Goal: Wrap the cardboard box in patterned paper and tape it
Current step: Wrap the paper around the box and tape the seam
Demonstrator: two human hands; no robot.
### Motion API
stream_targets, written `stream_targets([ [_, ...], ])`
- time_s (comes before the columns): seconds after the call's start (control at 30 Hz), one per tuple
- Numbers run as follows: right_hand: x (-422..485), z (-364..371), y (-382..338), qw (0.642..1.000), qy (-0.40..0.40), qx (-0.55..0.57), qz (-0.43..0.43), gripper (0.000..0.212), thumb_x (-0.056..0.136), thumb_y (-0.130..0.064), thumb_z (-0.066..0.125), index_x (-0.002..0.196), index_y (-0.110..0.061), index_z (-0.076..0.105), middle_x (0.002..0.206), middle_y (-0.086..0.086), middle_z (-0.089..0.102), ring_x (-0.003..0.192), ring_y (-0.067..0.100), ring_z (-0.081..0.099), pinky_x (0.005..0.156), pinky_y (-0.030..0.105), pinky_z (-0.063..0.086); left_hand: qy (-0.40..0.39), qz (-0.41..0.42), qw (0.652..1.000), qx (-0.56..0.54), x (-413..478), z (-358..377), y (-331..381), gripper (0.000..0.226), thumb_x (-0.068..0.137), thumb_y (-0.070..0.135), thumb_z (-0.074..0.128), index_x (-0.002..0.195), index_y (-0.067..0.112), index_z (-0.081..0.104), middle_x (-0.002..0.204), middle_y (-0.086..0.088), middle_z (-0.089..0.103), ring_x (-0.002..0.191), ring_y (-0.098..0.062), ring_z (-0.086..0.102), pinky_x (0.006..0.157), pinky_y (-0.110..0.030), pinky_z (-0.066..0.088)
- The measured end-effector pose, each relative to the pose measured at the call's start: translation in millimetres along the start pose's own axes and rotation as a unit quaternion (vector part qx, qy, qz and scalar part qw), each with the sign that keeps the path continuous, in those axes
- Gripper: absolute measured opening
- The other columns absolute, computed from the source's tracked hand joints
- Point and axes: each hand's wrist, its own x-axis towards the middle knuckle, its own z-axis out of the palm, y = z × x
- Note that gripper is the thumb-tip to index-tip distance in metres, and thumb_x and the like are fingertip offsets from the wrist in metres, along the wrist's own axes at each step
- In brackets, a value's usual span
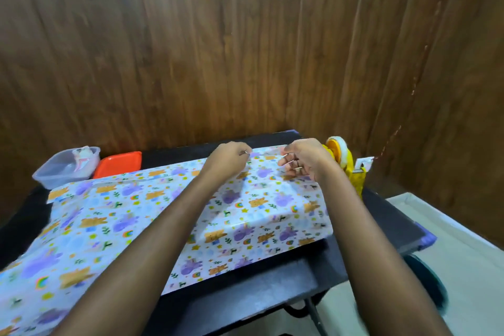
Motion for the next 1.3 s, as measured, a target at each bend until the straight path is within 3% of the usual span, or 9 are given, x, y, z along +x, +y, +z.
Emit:
stream_targets([
  [0.13, 10, -70, 26, 0.941, 0.26, -0.193, -0.101, 0.014, 0.086, -0.012, 0.052, 0.079, -0.01, 0.063, 0.08, 0.009, 0.064, 0.08, 0.027, 0.059, 0.064, 0.029, 0.044, -0.019, 0.066, 0.996, -0.065, 13, 40, 50, 0.027, 0.094, 0.015, 0.047, 0.113, 0.015, 0.065, 0.117, -0.001, 0.065, 0.099, -0.021, 0.063, 0.083, -0.029, 0.047],
  [0.23, 17, -111, 45, 0.893, 0.287, -0.347, 0.025, 0.029, 0.089, -0.03, 0.052, 0.108, -0.013, 0.066, 0.12, 0.009, 0.057, 0.122, 0.033, 0.04, 0.096, 0.041, 0.036, -0.058, 0.11, 0.992, -0.033, 23, 69, 83, 0.028, 0.092, 0.019, 0.05, 0.117, 0.017, 0.064, 0.117, -0.003, 0.065, 0.103, -0.023, 0.062, 0.086, -0.037, 0.05],
  [0.4, 36, -140, 49, 0.952, 0.178, -0.244, 0.055, 0.029, 0.086, -0.024, 0.066, 0.073, 0.001, 0.06, 0.08, 0.013, 0.06, 0.079, 0.024, 0.052, 0.062, 0.028, 0.042, -0.082, 0.161, 0.979, 0.097, 37, 106, 113, 0.03, 0.091, 0.03, 0.05, 0.117, 0.022, 0.061, 0.113, -0.007, 0.062, 0.116, -0.026, 0.045, 0.09, -0.036, 0.041],
  [0.57, 46, -143, 49, 0.977, 0.205, -0.054, 0.029, 0.02, 0.076, -0.01, 0.074, 0.087, 0.004, 0.065, 0.081, 0.012, 0.062, 0.075, 0.022, 0.059, 0.065, 0.029, 0.046, -0.054, 0.21, 0.957, 0.194, 41, 119, 130, 0.045, 0.091, 0.04, 0.052, 0.131, 0.019, 0.049, 0.13, -0.004, 0.047, 0.124, -0.025, 0.033, 0.095, -0.038, 0.033],
  [0.73, 34, -147, 46, 0.973, 0.225, -0.033, 0.043, 0.027, 0.075, -0.006, 0.072, 0.098, 0.008, 0.067, 0.099, 0.016, 0.066, 0.094, 0.029, 0.063, 0.08, 0.036, 0.051, -0.038, 0.235, 0.947, 0.216, 44, 130, 132, 0.063, 0.088, 0.044, 0.057, 0.142, 0.025, 0.033, 0.144, -0.004, 0.029, 0.13, -0.025, 0.026, 0.101, -0.038, 0.03],
  [0.83, 23, -151, 61, 0.973, 0.223, 0.0, 0.053, 0.006, 0.081, -0.001, 0.065, 0.08, 0.004, 0.062, 0.076, 0.012, 0.061, 0.065, 0.018, 0.057, 0.055, 0.019, 0.046, -0.045, 0.261, 0.937, 0.23, 47, 134, 131, 0.064, 0.088, 0.044, 0.056, 0.144, 0.031, 0.03, 0.151, -0.001, 0.019, 0.137, -0.025, 0.016, 0.108, -0.04, 0.023],
  [0.9, 18, -144, 77, 0.976, 0.21, 0.023, 0.048, 0.026, 0.087, -0.004, 0.061, 0.062, -0.006, 0.054, 0.06, 0.005, 0.051, 0.049, 0.011, 0.042, 0.038, 0.014, 0.033, -0.065, 0.277, 0.927, 0.246, 48, 137, 130, 0.056, 0.09, 0.043, 0.054, 0.142, 0.035, 0.034, 0.154, 0.001, 0.015, 0.141, -0.024, 0.009, 0.111, -0.041, 0.016],
  [1.03, 15, -127, 103, 0.965, 0.24, 0.107, -0.01, 0.035, 0.089, -0.019, 0.064, 0.056, -0.011, 0.053, 0.06, 0.003, 0.054, 0.055, 0.012, 0.045, 0.053, 0.023, 0.033, -0.093, 0.289, 0.911, 0.279, 49, 141, 126, 0.05, 0.093, 0.043, 0.048, 0.142, 0.038, 0.035, 0.158, 0.002, 0.008, 0.145, -0.024, -0.001, 0.115, -0.043, 0.006],
  [1.3, 16, -105, 121, 0.927, 0.328, 0.154, -0.093, 0.032, 0.09, -0.017, 0.062, 0.059, -0.014, 0.057, 0.056, 0.002, 0.054, 0.055, 0.012, 0.049, 0.049, 0.024, 0.043, -0.127, 0.279, 0.912, 0.272, 51, 140, 126, 0.049, 0.097, 0.036, 0.044, 0.144, 0.038, 0.03, 0.158, 0.003, 0.007, 0.145, -0.023, -0.007, 0.116, -0.042, 0.001],
])
